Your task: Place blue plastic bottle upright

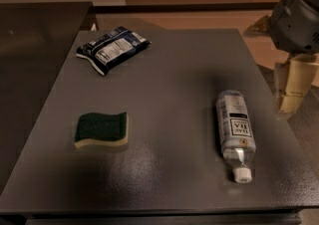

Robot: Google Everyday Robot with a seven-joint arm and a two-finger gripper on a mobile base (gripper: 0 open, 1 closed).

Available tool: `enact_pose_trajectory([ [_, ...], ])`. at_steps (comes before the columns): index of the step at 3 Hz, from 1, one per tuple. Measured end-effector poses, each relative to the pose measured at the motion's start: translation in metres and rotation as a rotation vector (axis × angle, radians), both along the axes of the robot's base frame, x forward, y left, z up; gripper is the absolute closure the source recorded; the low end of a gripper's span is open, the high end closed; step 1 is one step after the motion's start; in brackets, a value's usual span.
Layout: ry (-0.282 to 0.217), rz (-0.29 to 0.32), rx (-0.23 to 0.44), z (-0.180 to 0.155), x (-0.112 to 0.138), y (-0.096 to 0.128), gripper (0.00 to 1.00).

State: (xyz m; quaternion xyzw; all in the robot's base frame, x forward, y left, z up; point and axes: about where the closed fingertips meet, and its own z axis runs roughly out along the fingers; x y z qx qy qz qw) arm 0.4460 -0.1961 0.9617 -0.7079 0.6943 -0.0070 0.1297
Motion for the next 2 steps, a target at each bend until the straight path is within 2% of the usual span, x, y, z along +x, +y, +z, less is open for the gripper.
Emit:
enact_pose_trajectory([
  [2, 0.030, 0.406, -0.029, -0.029, 0.004, 0.017, 0.00],
])
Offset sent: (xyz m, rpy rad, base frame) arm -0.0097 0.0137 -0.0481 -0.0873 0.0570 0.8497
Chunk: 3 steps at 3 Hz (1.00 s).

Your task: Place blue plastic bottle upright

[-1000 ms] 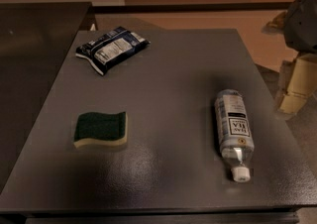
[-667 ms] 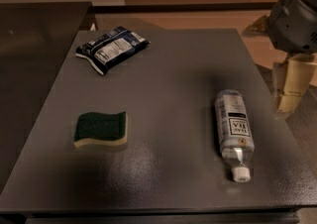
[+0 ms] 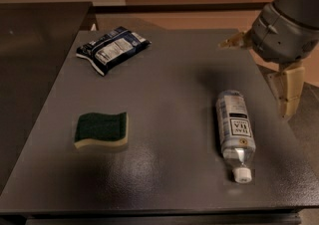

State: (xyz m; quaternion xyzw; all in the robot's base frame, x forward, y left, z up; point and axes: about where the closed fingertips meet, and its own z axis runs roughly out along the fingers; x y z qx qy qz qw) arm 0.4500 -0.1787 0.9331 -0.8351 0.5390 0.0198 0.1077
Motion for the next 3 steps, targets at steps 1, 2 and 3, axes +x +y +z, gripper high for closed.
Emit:
enact_pose_trajectory([
  [1, -0.008, 0.189, -0.041, -0.014, -0.009, 0.001, 0.00],
  [2, -0.019, 0.374, -0.103, -0.030, -0.023, -0.001, 0.00],
  [3, -0.009, 0.572, -0.154, -0.048, -0.038, 0.000, 0.00],
])
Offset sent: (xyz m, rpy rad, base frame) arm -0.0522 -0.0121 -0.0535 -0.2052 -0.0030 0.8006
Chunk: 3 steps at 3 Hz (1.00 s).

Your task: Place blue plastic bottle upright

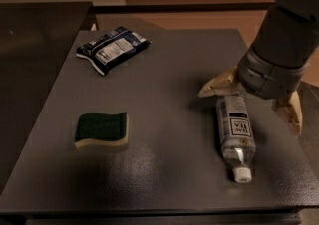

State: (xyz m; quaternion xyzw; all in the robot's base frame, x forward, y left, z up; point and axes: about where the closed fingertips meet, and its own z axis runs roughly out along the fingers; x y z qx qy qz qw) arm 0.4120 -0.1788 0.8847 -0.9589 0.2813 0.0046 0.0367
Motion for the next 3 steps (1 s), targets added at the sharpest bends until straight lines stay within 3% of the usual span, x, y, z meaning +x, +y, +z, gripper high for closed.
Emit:
enact_pose_trajectory([
  [1, 0.032, 0.203, -0.036, -0.016, -0.013, 0.006, 0.00],
  [2, 0.057, 0.364, -0.069, -0.029, -0.022, 0.011, 0.00],
  [3, 0.061, 0.433, -0.079, -0.036, -0.024, 0.013, 0.18],
])
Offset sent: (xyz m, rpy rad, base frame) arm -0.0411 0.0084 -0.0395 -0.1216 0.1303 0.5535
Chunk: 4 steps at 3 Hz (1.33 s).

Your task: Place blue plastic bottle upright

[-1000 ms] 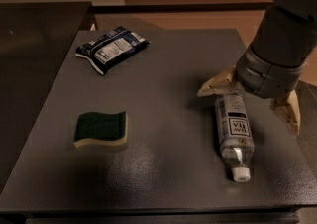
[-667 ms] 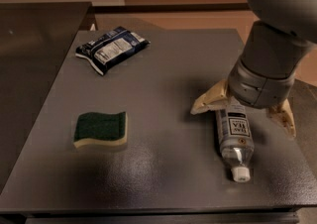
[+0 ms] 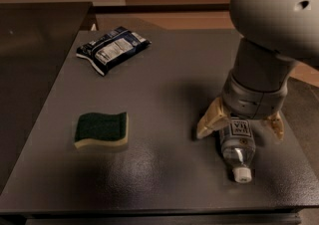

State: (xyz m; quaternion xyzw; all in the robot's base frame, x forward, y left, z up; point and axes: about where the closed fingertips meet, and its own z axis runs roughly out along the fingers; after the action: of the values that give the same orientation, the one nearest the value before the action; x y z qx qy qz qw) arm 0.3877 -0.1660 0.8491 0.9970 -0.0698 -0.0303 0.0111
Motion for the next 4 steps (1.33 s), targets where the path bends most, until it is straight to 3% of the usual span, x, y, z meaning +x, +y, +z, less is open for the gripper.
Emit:
enact_pose_trajectory([
  [3, -0.025, 0.025, 0.003, 0.013, -0.002, 0.006, 0.88],
  [4, -0.021, -0.030, 0.064, 0.026, 0.010, 0.027, 1.00],
])
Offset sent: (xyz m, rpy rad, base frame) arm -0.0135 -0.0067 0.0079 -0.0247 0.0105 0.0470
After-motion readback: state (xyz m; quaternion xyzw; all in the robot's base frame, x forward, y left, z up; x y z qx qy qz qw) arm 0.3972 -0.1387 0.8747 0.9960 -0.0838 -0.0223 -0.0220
